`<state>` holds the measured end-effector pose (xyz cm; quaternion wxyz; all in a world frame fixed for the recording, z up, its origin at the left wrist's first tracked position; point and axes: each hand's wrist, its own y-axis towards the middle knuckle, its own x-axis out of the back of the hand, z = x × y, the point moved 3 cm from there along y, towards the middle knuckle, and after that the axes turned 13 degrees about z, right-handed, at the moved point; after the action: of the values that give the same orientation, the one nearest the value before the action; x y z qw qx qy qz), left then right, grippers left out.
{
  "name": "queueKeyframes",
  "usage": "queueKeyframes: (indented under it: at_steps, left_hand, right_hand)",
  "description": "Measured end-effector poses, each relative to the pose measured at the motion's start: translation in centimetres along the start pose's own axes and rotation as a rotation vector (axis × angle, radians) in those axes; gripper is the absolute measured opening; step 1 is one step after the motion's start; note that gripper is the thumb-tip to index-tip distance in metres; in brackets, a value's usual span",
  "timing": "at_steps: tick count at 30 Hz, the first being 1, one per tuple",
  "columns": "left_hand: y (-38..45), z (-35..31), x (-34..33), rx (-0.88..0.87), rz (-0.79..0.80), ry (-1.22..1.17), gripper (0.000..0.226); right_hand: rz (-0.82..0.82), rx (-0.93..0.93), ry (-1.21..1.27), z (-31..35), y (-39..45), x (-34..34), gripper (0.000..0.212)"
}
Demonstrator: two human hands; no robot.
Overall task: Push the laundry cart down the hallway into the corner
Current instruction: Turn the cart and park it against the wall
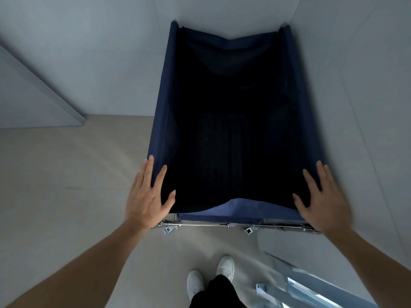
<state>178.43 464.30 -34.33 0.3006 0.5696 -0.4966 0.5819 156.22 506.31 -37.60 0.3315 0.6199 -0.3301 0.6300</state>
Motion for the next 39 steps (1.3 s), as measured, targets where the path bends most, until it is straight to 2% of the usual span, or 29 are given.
queueKeyframes:
  at_steps: [14, 25, 34, 39]
  left_hand:
    - [-0.1, -0.4, 0.1, 0.02, 0.022, 0.02, 0.073]
    - [0.0, 0.1, -0.4, -0.009, -0.038, -0.012, 0.066]
    - [-0.1, 0.4, -0.6, 0.004, 0.004, -0.038, 0.071]
    - [-0.1, 0.4, -0.5, 0.015, -0.005, -0.026, 0.072]
  right_hand:
    - [0.029, -0.002, 0.025, 0.1, -0.2, 0.3, 0.07]
    - [-0.036, 0.0, 0.011, -0.3, 0.2, 0.1, 0.072]
    - [-0.138, 0.02, -0.024, -0.5, 0.2, -1.1, 0.072]
    - [-0.12, 0.031, -0.02, -0.6, 0.7, -2.5, 0.079]
